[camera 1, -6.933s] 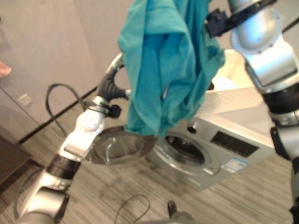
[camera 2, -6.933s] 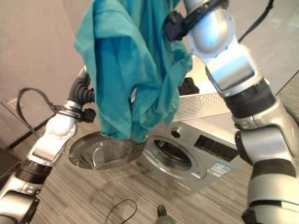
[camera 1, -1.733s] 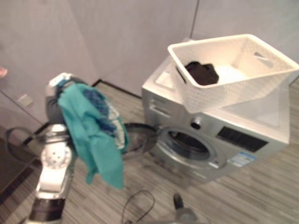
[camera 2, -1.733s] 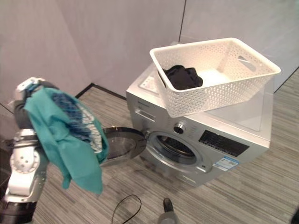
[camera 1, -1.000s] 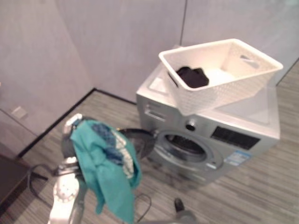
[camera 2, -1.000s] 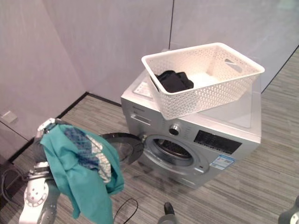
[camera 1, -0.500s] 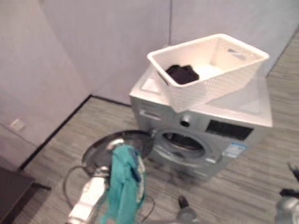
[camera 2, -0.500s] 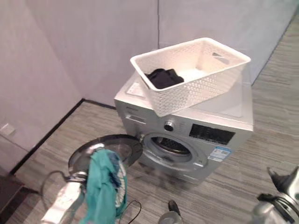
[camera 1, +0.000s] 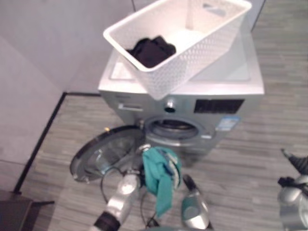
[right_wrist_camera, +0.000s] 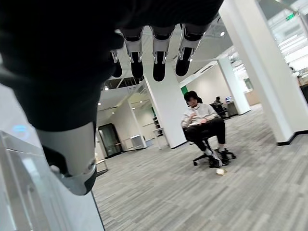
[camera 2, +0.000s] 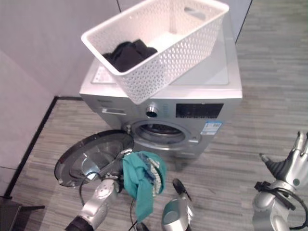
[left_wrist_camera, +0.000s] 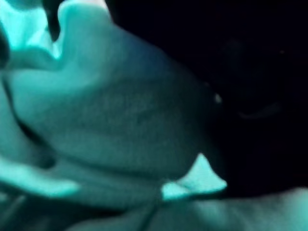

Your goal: Grab the laundry basket,head to the washer,open it,put in the laundry and shut it.

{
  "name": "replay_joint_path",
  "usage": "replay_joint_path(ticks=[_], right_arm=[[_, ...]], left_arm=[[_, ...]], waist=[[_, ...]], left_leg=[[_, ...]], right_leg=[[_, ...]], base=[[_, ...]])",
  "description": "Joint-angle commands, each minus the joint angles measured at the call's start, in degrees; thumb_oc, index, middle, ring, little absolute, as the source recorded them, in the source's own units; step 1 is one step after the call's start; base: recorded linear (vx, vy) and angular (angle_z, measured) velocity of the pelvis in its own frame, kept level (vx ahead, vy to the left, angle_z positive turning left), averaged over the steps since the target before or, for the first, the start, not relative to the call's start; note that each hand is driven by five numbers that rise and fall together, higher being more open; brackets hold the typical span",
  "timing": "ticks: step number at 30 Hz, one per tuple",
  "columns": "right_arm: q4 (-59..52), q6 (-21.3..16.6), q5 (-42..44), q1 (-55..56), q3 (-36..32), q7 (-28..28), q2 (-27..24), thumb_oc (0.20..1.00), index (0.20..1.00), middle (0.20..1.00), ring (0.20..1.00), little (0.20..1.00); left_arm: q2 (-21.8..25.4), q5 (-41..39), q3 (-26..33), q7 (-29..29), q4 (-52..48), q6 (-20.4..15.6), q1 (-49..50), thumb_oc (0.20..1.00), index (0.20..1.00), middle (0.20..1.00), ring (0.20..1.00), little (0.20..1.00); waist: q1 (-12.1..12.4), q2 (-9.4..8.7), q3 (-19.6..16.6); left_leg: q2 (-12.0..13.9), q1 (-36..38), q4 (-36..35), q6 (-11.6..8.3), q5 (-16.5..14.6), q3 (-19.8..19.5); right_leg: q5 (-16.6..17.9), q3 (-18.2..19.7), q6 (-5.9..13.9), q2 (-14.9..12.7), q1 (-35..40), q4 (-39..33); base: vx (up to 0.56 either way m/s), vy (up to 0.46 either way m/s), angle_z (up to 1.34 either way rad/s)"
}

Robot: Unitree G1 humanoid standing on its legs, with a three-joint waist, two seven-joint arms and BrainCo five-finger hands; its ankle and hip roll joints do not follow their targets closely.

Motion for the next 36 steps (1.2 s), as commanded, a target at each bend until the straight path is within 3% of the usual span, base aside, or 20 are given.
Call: replay_joint_path(ticks=[1,4,10,11,18,27,32,36], right_arm=[[-3.76,-1.57,1.68,-4.93,0.94,-3.29,-2.22,1.0,1.0,1.0,1.0,1.0],[-4.97,-1.66,3.53,-11.38,4.62,-5.57,-0.89,1.0,1.0,1.0,1.0,1.0],[-3.27,-1.98,7.13,-17.6,8.01,-8.97,0.48,1.0,1.0,1.0,1.0,1.0],[-2.98,-2.84,9.33,-19.3,8.95,-10.27,1.66,1.0,1.0,1.0,1.0,1.0],[-3.36,-5.73,11.97,-23.63,10.65,-13.2,3.51,1.0,1.0,1.0,1.0,1.0],[-1.87,-7.98,13.75,-25.7,11.91,-15.07,4.84,1.0,1.0,1.0,1.0,1.0],[3.59,-9.72,18.96,-27.5,8.45,-18.98,4.88,1.0,1.0,1.0,1.0,1.0],[12.57,-8.23,21.95,-25.7,3.77,-21.58,2.99,1.0,1.0,1.0,1.0,1.0]], left_arm=[[1.15,-1.34,1.41,3.89,2.28,-4.22,-5.45,0.2,0.2,0.2,0.2,0.2],[-1.02,-2.29,1.9,7.97,5.98,-4.89,-12.07,0.2,0.2,0.2,0.2,0.2],[-4.45,-3.35,3.25,11.57,11.06,-6.04,-21.51,0.2,0.2,0.2,0.2,0.2],[-5.86,-3.41,3.82,13.53,13.55,-6.5,-26.74,0.2,0.2,0.2,0.2,0.2],[-8.99,-5.32,8.8,18.13,16.69,-8.37,-38.46,0.2,0.2,0.2,0.2,0.2],[-9.09,-7.55,14.24,21.85,19.72,-10.34,-45.56,0.2,0.2,0.2,0.2,0.2],[-7.67,-8.63,17.99,23.41,24.88,-10.15,-51.9,0.2,0.2,0.2,0.2,0.2],[-4.61,-9.91,20.95,23.53,26.71,-10.62,-57.16,0.2,0.2,0.2,0.2,0.2]], waist=[[0.73,-4.73,0.04],[2.14,-6.45,3.07],[2.58,-9.16,7.37],[2.36,-9.84,8.67],[1.02,-9.53,10.4],[0.46,-9.55,10.79],[-0.55,-9.66,10.05],[-1.5,-9.53,9.28]], left_leg=[[5.34,-1.4,14.54,0.35,-12.1,2.49],[6.88,-4.36,17.46,0.94,-14.87,4.18],[8.11,-10.11,20.96,0.85,-15.44,4.19],[8.75,-13.39,22.17,0.61,-15.45,3.8],[11.2,-23.27,27.04,-1.16,-16.09,3.03],[11.98,-29.79,28.26,-1.64,-16.06,2.9],[13.04,-33.67,28.89,-2.6,-15.99,2.54],[14.15,-36.39,29.99,-3.13,-16.23,2.53]], right_leg=[[1.22,-1.25,3.2,-2.4,-11.15,8.07],[1.5,-4.33,3.71,-2.24,-15.28,9.0],[2.82,-5.37,3.63,-2.23,-20.34,10.39],[3.08,-5.54,3.51,-1.94,-22.78,10.58],[2.71,-6.47,3.45,-1.34,-30.57,12.69],[2.34,-7.46,3.38,-0.75,-37.53,14.44],[1.9,-7.73,3.31,0.17,-41.88,15.9],[1.24,-8.15,3.34,0.75,-45.05,17.46]], base=[[-0.1,-0.079,-0.34],[-0.03,-0.047,-0.41],[-0.11,-0.098,-0.21],[-0.08,-0.078,0.08],[-0.05,-0.081,0.12],[0.0,-0.035,-0.02],[0.03,-0.025,0.03],[0.05,-0.029,-0.08]])
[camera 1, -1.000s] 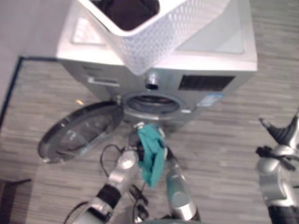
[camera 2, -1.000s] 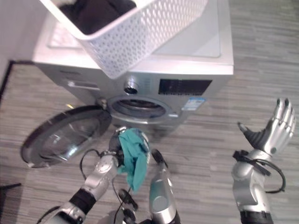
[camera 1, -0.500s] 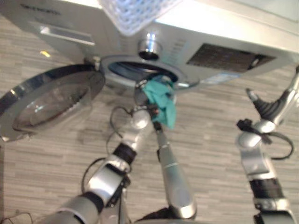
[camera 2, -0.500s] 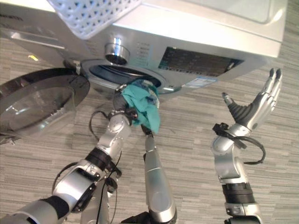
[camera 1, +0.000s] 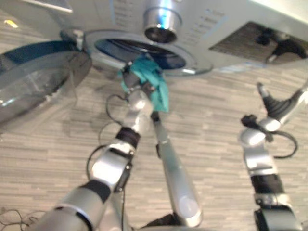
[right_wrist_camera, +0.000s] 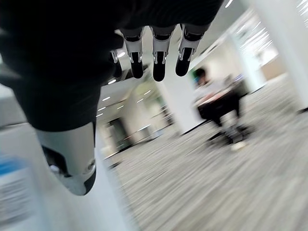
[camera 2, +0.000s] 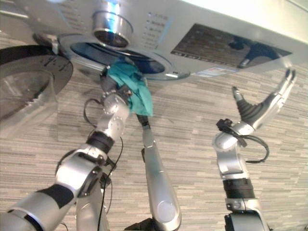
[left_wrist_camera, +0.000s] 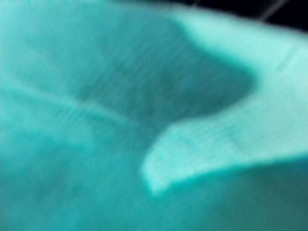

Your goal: Grab the laundry basket,head to the washer,open it,put in the laundry and shut it.

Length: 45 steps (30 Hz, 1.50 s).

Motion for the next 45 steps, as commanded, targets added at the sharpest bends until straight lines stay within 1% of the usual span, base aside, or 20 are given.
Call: replay_joint_path(ticks=[1,5,6,10,14,20,21,23,26,28,30,33,35,38,39,40,41,42,43,45], right_arm=[[2.9,0.45,4.46,5.83,-6.72,-4.27,-1.67,1.0,1.0,1.0,1.0,1.0],[6.16,0.43,6.08,8.86,-9.28,-4.29,-1.63,1.0,1.0,1.0,1.0,1.0],[7.55,0.27,6.17,10.52,-10.62,-4.03,-1.12,1.0,1.0,1.0,1.0,1.0],[8.75,-0.31,6.43,11.93,-11.05,-2.7,0.03,1.0,1.0,1.0,1.0,1.0],[8.05,-2.06,6.94,13.34,-11.32,-0.76,0.64,1.0,1.0,1.0,1.0,1.0],[6.58,-5.02,8.74,17.11,-12.14,2.19,1.17,1.0,1.0,1.0,1.0,1.0],[7.11,-5.6,10.21,17.85,-11.89,3.13,1.34,1.0,1.0,1.0,1.0,1.0],[7.54,-5.73,10.85,19.22,-11.39,4.58,1.74,1.0,1.0,1.0,1.0,1.0],[7.69,-7.04,13.18,21.12,-11.53,7.54,0.91,1.0,1.0,1.0,1.0,1.0],[7.68,-7.61,13.78,22.86,-13.79,8.88,-0.9,1.0,1.0,1.0,1.0,1.0],[6.77,-8.27,14.36,24.64,-16.85,9.39,-2.61,1.0,1.0,1.0,1.0,1.0],[6.93,-8.97,15.67,26.28,-20.92,9.26,-3.74,1.0,1.0,1.0,1.0,1.0],[6.86,-9.14,15.53,28.86,-23.51,9.47,-4.01,1.0,1.0,1.0,1.0,1.0],[8.21,-9.01,15.53,30.61,-24.17,9.63,-2.14,1.0,1.0,1.0,1.0,1.0],[8.75,-9.25,15.79,30.87,-23.83,9.95,-1.58,1.0,1.0,1.0,1.0,1.0],[13.9,-7.13,14.75,27.91,-21.26,7.87,-4.83,1.0,1.0,1.0,1.0,1.0],[14.69,-7.75,14.22,27.26,-19.68,8.65,-5.29,1.0,1.0,1.0,1.0,1.0],[20.16,-7.87,15.94,25.99,-16.6,8.12,-3.33,1.0,1.0,1.0,1.0,1.0],[20.78,-8.13,16.1,25.63,-16.28,7.95,-3.41,1.0,1.0,1.0,1.0,1.0],[20.97,-8.26,14.93,22.34,-13.1,7.9,-2.24,1.0,1.0,1.0,1.0,1.0]], left_arm=[[1.38,-0.28,2.03,0.48,0.63,-3.51,-4.01,0.2,0.2,0.2,0.2,0.2],[4.66,-1.28,3.79,-0.02,1.29,-3.69,-8.28,0.2,0.2,0.2,0.2,0.2],[7.05,-1.18,4.46,-0.6,2.3,-3.25,-10.46,0.2,0.2,0.2,0.2,0.2],[11.97,-2.18,4.96,-1.61,3.63,-3.36,-15.23,0.2,0.2,0.2,0.2,0.2],[17.57,-3.66,4.06,-2.43,4.85,-3.7,-20.12,0.2,0.2,0.2,0.2,0.2],[22.0,-7.18,2.91,-3.23,5.83,-4.59,-24.01,0.2,0.2,0.2,0.2,0.2],[22.47,-9.54,3.36,-3.56,9.2,-3.76,-25.47,0.2,0.2,0.2,0.2,0.2],[23.03,-10.65,3.18,-3.93,11.75,-2.25,-26.79,0.2,0.2,0.2,0.2,0.2],[25.28,-7.92,-2.7,-7.75,15.17,2.63,-31.42,0.2,0.2,0.2,0.2,0.2],[26.16,-4.21,-8.87,-10.0,14.9,4.09,-35.74,0.2,0.2,0.2,0.2,0.2],[25.09,-4.84,-13.79,-10.55,11.31,2.35,-41.12,0.2,0.2,0.2,0.2,0.2],[25.47,-6.23,-20.44,-10.32,6.29,-0.43,-48.46,0.2,0.2,0.2,0.2,0.2],[26.59,-6.77,-22.65,-9.49,2.5,-2.82,-51.5,0.2,0.2,0.2,0.2,0.2],[27.04,-5.37,-23.69,-8.01,0.55,-3.03,-51.38,0.2,0.2,0.2,0.2,0.2],[26.99,-4.73,-23.7,-8.32,0.85,-2.57,-50.49,0.523,0.523,0.523,0.523,0.523],[23.8,-3.19,-22.16,-8.44,2.14,-1.62,-47.18,1.0,1.0,1.0,1.0,1.0],[21.97,-2.39,-20.44,-8.52,3.17,-1.43,-45.03,1.0,1.0,1.0,1.0,1.0],[20.78,-3.82,-20.05,-10.13,4.78,-0.81,-44.38,1.0,1.0,1.0,1.0,1.0],[20.8,-4.06,-20.22,-10.43,5.14,-0.84,-44.59,1.0,1.0,1.0,1.0,1.0],[20.97,-5.15,-19.91,-13.38,7.71,0.2,-43.51,1.0,1.0,1.0,1.0,1.0]], waist=[[-2.42,-0.61,-4.97],[-3.02,-0.11,-5.53],[-3.17,0.33,-5.74],[-3.29,1.3,-5.85],[-3.36,2.08,-6.16],[-4.16,2.42,-6.46],[-4.5,2.65,-6.95],[-5.09,2.84,-7.31],[-6.27,3.43,-8.38],[-6.74,3.74,-8.77],[-7.01,4.07,-8.94],[-7.37,4.94,-9.71],[-7.55,5.36,-10.16],[-6.15,6.51,-10.69],[-5.83,6.7,-10.83],[-3.45,6.77,-10.7],[-3.55,6.95,-10.54],[-3.55,7.53,-10.78],[-3.52,7.38,-10.87],[-2.87,8.08,-10.86]], left_leg=[[4.05,5.55,-0.97,-1.7,-6.52,1.17],[4.95,3.33,0.01,-1.74,-6.83,0.66],[5.2,2.53,0.51,-1.58,-7.15,0.6],[5.71,0.88,1.25,-1.37,-7.55,0.69],[6.08,-0.39,1.75,-1.32,-7.86,0.53],[7.99,-3.02,4.31,-1.85,-8.33,-0.3],[9.1,-3.6,5.25,-2.21,-8.63,-0.36],[10.13,-3.62,5.81,-2.51,-8.46,-0.27],[12.03,-2.47,5.19,-3.47,-7.68,-0.11],[12.7,-0.86,3.46,-3.92,-6.65,0.24],[12.84,1.0,0.94,-4.16,-5.48,0.72],[13.01,1.98,-1.31,-4.58,-3.9,1.46],[13.14,2.15,-2.34,-4.77,-3.37,1.93],[13.15,1.87,-3.35,-4.83,-2.4,1.98],[13.2,1.73,-3.54,-4.79,-2.24,1.93],[13.17,1.52,-3.45,-4.62,-2.25,1.52],[13.32,1.46,-3.64,-4.51,-1.86,1.43],[13.35,1.83,-4.56,-4.42,-1.89,1.88],[13.31,1.89,-4.68,-4.4,-1.87,2.0],[13.2,1.99,-4.84,-4.46,-1.79,2.42]], right_leg=[[-4.15,-2.3,8.1,-3.04,-10.24,9.11],[-4.82,-2.95,8.08,-2.75,-12.81,10.81],[-5.01,-3.22,8.08,-2.59,-13.92,11.43],[-5.43,-3.32,8.01,-2.09,-16.32,12.74],[-6.14,-3.22,7.66,-1.38,-18.23,13.89],[-7.32,-3.64,6.96,-0.28,-20.78,15.91],[-7.97,-4.05,6.61,0.17,-21.63,16.73],[-8.53,-4.39,6.3,0.64,-22.14,17.72],[-9.72,-5.03,5.52,1.97,-22.61,19.24],[-10.58,-5.5,5.03,2.77,-22.32,19.81],[-11.46,-5.65,4.61,3.56,-21.7,20.0],[-11.95,-5.82,4.26,4.46,-21.8,19.82],[-12.09,-5.88,4.03,5.09,-22.26,19.76],[-12.61,-6.16,3.55,5.91,-23.32,20.26],[-12.85,-6.29,3.37,6.19,-23.64,20.72],[-13.49,-6.66,3.13,6.05,-23.97,21.79],[-13.7,-6.74,2.89,6.38,-24.13,21.99],[-13.91,-6.72,2.92,6.5,-24.44,22.29],[-13.92,-6.66,2.93,6.53,-24.52,22.32],[-13.96,-6.29,2.92,6.26,-24.89,22.43]], base=[[0.06,-0.047,-0.07],[0.04,-0.04,-0.12],[0.06,-0.037,-0.08],[0.06,-0.012,-0.04],[0.06,-0.025,-0.09],[0.06,-0.057,-0.02],[0.07,-0.073,-0.09],[0.09,-0.076,-0.08],[0.12,-0.082,-0.07],[0.1,-0.101,-0.07],[0.08,-0.106,0.04],[0.06,-0.113,0.12],[0.05,-0.067,0.14],[0.02,-0.061,0.12],[0.01,-0.107,0.01],[-0.01,-0.114,-0.06],[-0.01,-0.031,-0.12],[-0.01,0.036,-0.06],[0.01,0.107,0.04],[0.01,0.067,0.04]])
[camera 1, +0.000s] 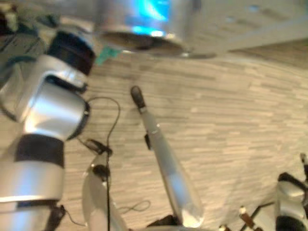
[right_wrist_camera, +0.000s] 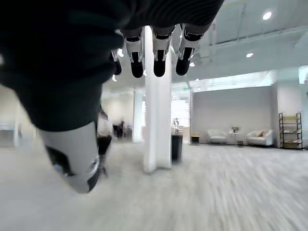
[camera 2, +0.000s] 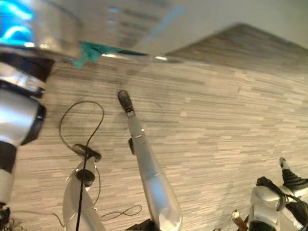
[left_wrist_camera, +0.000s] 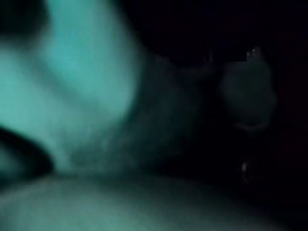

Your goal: Grab the laundry basket,head to the washer,open it,put in the laundry and shut it.

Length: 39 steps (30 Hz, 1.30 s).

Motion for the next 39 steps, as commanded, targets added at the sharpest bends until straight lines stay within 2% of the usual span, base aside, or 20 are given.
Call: replay_joint_path(ticks=[1,4,5,7,13,16,20,24,26,31,32,33,39], right_arm=[[0.46,0.52,0.31,5.83,0.88,-1.93,-3.38,1.0,1.0,1.0,1.0,1.0],[1.1,1.12,0.1,4.36,2.65,-1.51,-3.27,1.0,1.0,1.0,1.0,1.0],[0.79,1.11,-0.64,3.75,4.54,-0.67,-3.04,1.0,1.0,1.0,1.0,1.0],[1.11,0.69,-0.73,3.72,5.08,-0.19,-2.96,1.0,1.0,1.0,1.0,1.0],[2.96,-1.76,0.14,4.79,5.0,2.56,-4.16,1.0,1.0,1.0,1.0,1.0],[4.31,-2.59,0.68,5.26,4.72,3.32,-4.68,1.0,1.0,1.0,1.0,1.0],[5.9,-5.25,2.2,5.05,4.69,4.12,-5.22,1.0,1.0,1.0,1.0,1.0],[9.78,-8.68,4.99,3.63,4.08,6.43,-7.91,1.0,1.0,1.0,1.0,1.0],[11.77,-9.6,6.39,2.27,4.2,7.63,-8.69,1.0,1.0,1.0,1.0,1.0],[15.39,-9.89,9.42,-1.54,5.91,11.19,-10.69,1.0,1.0,1.0,1.0,1.0],[15.88,-9.29,10.14,-2.3,6.5,12.55,-11.4,1.0,1.0,1.0,1.0,1.0],[15.89,-9.29,10.15,-2.32,6.58,12.56,-11.46,1.0,1.0,1.0,1.0,1.0],[17.6,-7.87,12.4,-1.35,5.09,16.77,-12.07,1.0,1.0,1.0,1.0,1.0]], left_arm=[[-3.26,0.73,5.43,-4.86,0.4,-2.79,-5.86,1.0,1.0,1.0,1.0,1.0],[-4.39,1.01,5.55,-5.64,0.43,-2.73,-4.16,1.0,1.0,1.0,1.0,1.0],[-6.89,1.34,5.12,-6.47,-5.02,-4.94,-1.81,1.0,1.0,1.0,1.0,1.0],[-7.36,1.81,4.77,-6.14,-6.83,-5.6,-1.0,1.0,1.0,1.0,1.0,1.0],[-5.89,4.31,-1.83,-9.72,-10.7,-6.49,-1.37,1.0,1.0,1.0,1.0,1.0],[-4.99,6.64,-3.04,-8.64,-11.46,-7.15,-1.13,1.0,1.0,1.0,1.0,1.0],[-0.87,18.37,-6.0,-6.37,-10.44,-5.5,0.11,1.0,1.0,1.0,1.0,1.0],[6.75,38.71,-16.48,-6.07,-10.9,-1.85,1.74,1.0,1.0,1.0,1.0,1.0],[9.53,43.48,-18.69,-6.26,-12.72,-1.46,5.08,1.0,1.0,1.0,1.0,1.0],[13.51,49.97,-17.62,-9.71,-17.22,-0.41,19.91,1.0,1.0,1.0,1.0,1.0],[14.4,49.17,-15.48,-10.93,-20.03,-0.34,26.82,1.0,1.0,1.0,1.0,1.0],[14.46,49.18,-15.37,-10.94,-20.12,-0.3,26.94,1.0,1.0,1.0,1.0,1.0],[17.64,48.63,-7.91,-14.65,-31.58,-2.01,53.71,1.0,1.0,1.0,1.0,1.0]], waist=[[-1.58,6.77,-8.95],[-1.32,7.18,-8.7],[-1.63,6.95,-8.36],[-1.88,6.76,-8.47],[-3.29,5.94,-9.34],[-3.13,5.89,-9.74],[-2.77,5.93,-9.87],[-2.14,5.84,-9.42],[-1.39,6.03,-9.22],[1.04,6.08,-7.9],[1.72,5.92,-7.29],[1.64,5.92,-7.23],[4.79,5.42,-6.8]], left_leg=[[5.27,14.75,-7.04,-1.4,-2.81,-2.16],[5.22,14.16,-6.77,-1.62,-2.67,-2.56],[5.2,13.36,-6.46,-1.89,-2.72,-3.25],[5.23,12.83,-6.24,-1.99,-2.75,-3.57],[6.25,10.95,-5.34,-2.72,-2.22,-4.61],[6.49,10.85,-5.22,-2.67,-2.0,-4.69],[6.37,11.4,-5.44,-2.77,-1.43,-4.97],[5.83,13.53,-6.22,-2.73,-0.64,-5.18],[5.51,14.58,-6.53,-2.61,-0.43,-5.51],[3.37,19.86,-8.64,-2.21,-0.13,-6.7],[2.52,22.29,-9.6,-1.88,-0.07,-7.21],[2.51,22.43,-9.67,-1.87,-0.04,-7.19],[0.43,29.8,-11.73,-1.13,0.04,-8.59]], right_leg=[[-11.11,-3.5,6.42,2.28,-7.13,12.82],[-11.18,-3.44,6.31,1.99,-7.42,13.18],[-10.98,-3.48,6.22,1.79,-7.49,13.16],[-10.84,-3.57,6.19,1.7,-7.5,12.96],[-10.31,-4.11,6.13,2.09,-7.36,12.15],[-10.18,-4.22,6.14,2.4,-7.1,12.01],[-9.77,-4.42,6.25,2.15,-5.7,11.21],[-9.3,-4.38,6.54,1.44,-2.7,10.45],[-9.29,-4.38,6.67,0.82,-1.11,10.25],[-8.87,-4.08,7.28,-1.66,5.68,8.41],[-8.69,-4.23,7.47,-2.47,8.51,7.64],[-8.69,-4.23,7.48,-2.48,8.63,7.6],[-8.16,-4.5,8.23,-4.68,18.16,5.23]], base=[[0.01,0.03,-0.1],[0.0,-0.002,-0.06],[-0.02,-0.019,0.06],[-0.02,-0.028,0.11],[-0.01,-0.018,0.04],[-0.01,-0.001,-0.03],[-0.01,0.002,-0.02],[-0.02,0.016,-0.04],[-0.01,0.03,0.04],[-0.02,0.017,0.07],[-0.06,0.034,0.27],[-0.06,0.034,0.25],[-0.03,0.052,0.21]])
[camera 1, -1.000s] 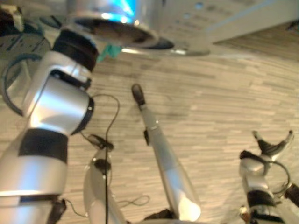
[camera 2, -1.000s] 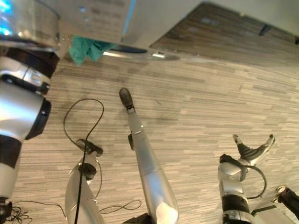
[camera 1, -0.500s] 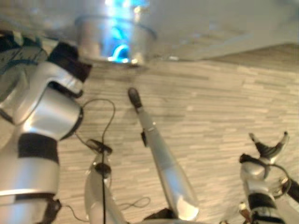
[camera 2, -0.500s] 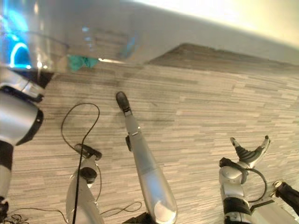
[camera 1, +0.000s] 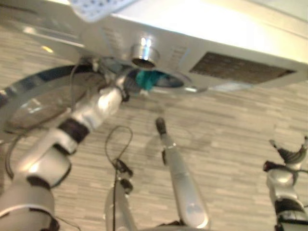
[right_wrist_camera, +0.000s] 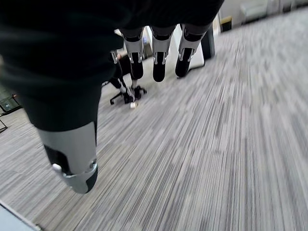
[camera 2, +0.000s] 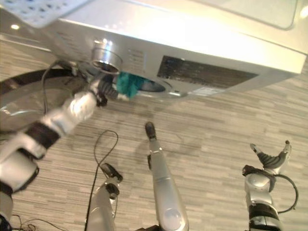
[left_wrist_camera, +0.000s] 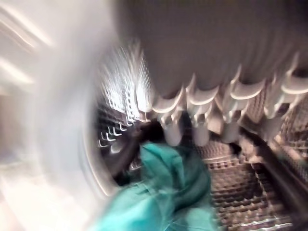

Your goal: Grab the laundry basket,head to the washer,open it,put in the laundry and shut it.

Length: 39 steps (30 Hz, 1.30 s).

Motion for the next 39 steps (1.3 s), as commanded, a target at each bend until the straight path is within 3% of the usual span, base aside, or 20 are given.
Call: replay_joint_path(ticks=[1,4,5,6,7,8,10,11,12,17,23,28,33,34,35,38,39], right_arm=[[0.24,0.04,3.0,4.54,-4.66,0.9,-4.13,1.0,1.0,1.0,1.0,1.0],[2.67,0.43,3.53,5.28,-5.35,2.45,-4.11,1.0,1.0,1.0,1.0,1.0],[3.67,0.55,3.78,5.74,-5.58,3.31,-4.08,1.0,1.0,1.0,1.0,1.0],[3.77,0.53,3.83,5.76,-5.33,3.33,-4.16,1.0,1.0,1.0,1.0,1.0],[5.24,0.89,4.04,5.83,-5.9,4.31,-3.99,1.0,1.0,1.0,1.0,1.0],[6.01,1.35,3.48,6.03,-5.35,4.7,-4.02,1.0,1.0,1.0,1.0,1.0],[-12.13,1.64,-2.86,14.33,-4.74,5.88,2.19,1.0,1.0,1.0,1.0,1.0],[-12.86,2.03,-3.03,14.98,-4.96,5.88,2.42,1.0,1.0,1.0,1.0,1.0],[-14.08,2.02,-3.39,20.13,-8.14,7.33,6.43,1.0,1.0,1.0,1.0,1.0],[-4.58,1.42,5.2,20.22,-11.61,8.85,11.18,1.0,1.0,1.0,1.0,1.0],[-3.29,1.22,7.49,21.34,-14.0,7.91,12.51,1.0,1.0,1.0,1.0,1.0],[-13.44,1.93,2.94,23.44,-16.69,3.76,13.26,1.0,1.0,1.0,1.0,1.0],[-42.6,3.15,-13.69,26.91,-21.09,0.96,11.26,1.0,1.0,1.0,1.0,1.0],[-43.11,3.46,-13.89,27.06,-21.21,1.03,11.51,1.0,1.0,1.0,1.0,1.0],[-51.66,3.09,-19.51,26.76,-22.93,0.97,9.58,1.0,1.0,1.0,1.0,1.0],[-60.07,3.54,-24.66,25.52,-24.81,2.12,6.92,1.0,1.0,1.0,1.0,1.0],[-65.6,3.92,-28.91,24.39,-27.2,2.54,3.55,1.0,1.0,1.0,1.0,1.0]], left_arm=[[2.25,0.06,3.87,-1.71,-4.03,-3.93,4.84,1.0,1.0,1.0,1.0,1.0],[-1.27,-5.08,10.36,-3.82,-5.78,-4.67,19.03,1.0,1.0,1.0,1.0,1.0],[-2.48,-5.43,11.85,-4.46,-5.91,-4.7,23.15,1.0,1.0,1.0,1.0,1.0],[-2.44,-5.39,12.07,-4.53,-6.13,-4.67,23.58,1.0,1.0,1.0,1.0,1.0],[-4.55,-6.33,15.27,-5.19,-6.64,-4.46,30.68,1.0,1.0,1.0,1.0,1.0],[-5.33,-6.39,16.37,-5.73,-6.84,-4.24,33.68,1.0,1.0,1.0,1.0,1.0],[-7.19,-4.16,21.45,-5.28,-5.52,-2.93,40.01,1.0,1.0,1.0,1.0,1.0],[-7.18,-4.07,21.32,-5.25,-5.57,-2.96,40.24,1.0,1.0,1.0,1.0,1.0],[-10.54,-2.34,27.04,-4.48,-2.13,-2.11,47.77,1.0,1.0,1.0,1.0,1.0],[-18.66,-0.38,33.25,-1.3,14.41,0.03,50.75,1.0,1.0,1.0,1.0,1.0],[-21.96,-1.54,36.54,0.02,24.44,0.96,49.42,1.0,1.0,1.0,1.0,1.0],[-23.14,-1.33,38.45,-0.15,25.94,1.57,49.75,1.0,1.0,1.0,1.0,1.0],[-24.31,2.11,39.09,-0.92,28.49,1.9,49.54,1.0,1.0,1.0,1.0,1.0],[-24.36,2.16,39.08,-0.87,28.54,1.87,49.49,1.0,1.0,1.0,1.0,1.0],[-24.58,3.54,38.66,-0.95,29.42,1.92,49.27,1.0,1.0,1.0,1.0,1.0],[-24.81,4.76,38.34,-1.17,30.51,1.88,48.71,1.0,1.0,1.0,1.0,1.0],[-24.73,5.37,38.24,-1.63,30.63,1.89,48.61,1.0,1.0,1.0,1.0,1.0]], waist=[[-1.06,-0.19,-1.7],[0.45,-0.53,-2.47],[0.61,-1.1,-2.78],[0.67,-0.6,-2.66],[1.73,-0.91,-4.23],[2.19,-0.29,-5.01],[1.64,-0.57,-6.21],[1.72,-0.65,-6.29],[2.21,-0.22,-9.32],[3.76,-1.65,-15.66],[4.17,-3.19,-18.45],[3.91,-3.48,-19.47],[2.64,-3.48,-19.95],[2.69,-3.6,-19.99],[2.62,-3.65,-20.22],[2.92,-4.21,-20.58],[3.33,-4.54,-20.82]], left_leg=[[3.96,8.02,1.65,0.8,-5.87,-5.52],[3.25,13.39,-0.18,1.18,-5.7,-5.91],[2.86,14.49,-0.87,1.36,-4.01,-5.42],[2.97,15.74,-1.25,1.26,-5.39,-5.97],[2.05,18.46,-3.58,1.33,-3.09,-5.75],[1.77,21.07,-4.98,1.4,-4.23,-6.3],[0.63,23.88,-7.09,1.66,-2.55,-4.95],[0.57,24.18,-7.3,1.68,-2.48,-4.91],[-0.74,28.48,-10.57,1.9,-1.67,-4.69],[-2.73,36.13,-17.23,1.76,0.39,-4.3],[-3.86,39.96,-19.08,2.25,-0.3,-4.39],[-4.84,42.28,-19.19,3.02,-1.92,-3.72],[-5.37,44.7,-19.28,3.81,-3.42,-2.38],[-5.5,44.56,-19.31,3.78,-3.14,-2.37],[-5.46,45.1,-19.27,4.03,-3.75,-2.26],[-5.75,45.1,-19.31,4.13,-3.56,-2.36],[-5.49,45.41,-19.35,4.24,-3.99,-2.6]], right_leg=[[-3.51,-0.22,9.58,-3.12,-0.36,5.0],[-3.44,-0.86,9.8,-4.11,5.47,3.75],[-2.04,-1.45,9.16,-4.69,7.13,2.7],[-3.45,-1.31,9.9,-4.48,8.03,3.08],[-1.78,-2.13,9.42,-5.26,11.61,0.8],[-3.09,-2.1,10.13,-5.19,13.8,0.53],[-1.31,-2.4,9.88,-5.61,16.69,-1.6],[-1.29,-2.41,9.91,-5.63,16.94,-1.72],[-0.34,-2.94,10.47,-6.15,22.07,-5.32],[2.49,-3.89,12.03,-7.92,31.2,-12.78],[2.34,-4.05,12.61,-8.87,35.23,-13.9],[3.05,-3.23,13.23,-9.26,36.45,-14.64],[3.21,-1.4,13.42,-8.89,36.71,-14.4],[3.46,-1.3,13.42,-8.99,36.56,-14.43],[3.13,-1.15,13.42,-8.82,36.83,-14.23],[3.33,-0.82,13.42,-8.89,36.78,-14.2],[2.88,-1.2,13.42,-8.79,37.18,-14.01]], base=[[0.02,0.059,0.21],[0.0,0.047,0.12],[0.05,0.038,0.07],[0.01,0.039,0.13],[0.19,0.143,0.26],[0.06,0.114,0.22],[0.05,0.107,0.18],[0.15,0.173,0.05],[0.16,0.153,0.05],[0.12,0.106,0.04],[0.04,0.06,0.09],[0.02,0.05,-0.11],[0.01,0.053,-0.19],[0.04,0.038,-0.16],[0.0,0.019,-0.19],[0.01,0.019,-0.09],[0.05,0.015,0.0]])
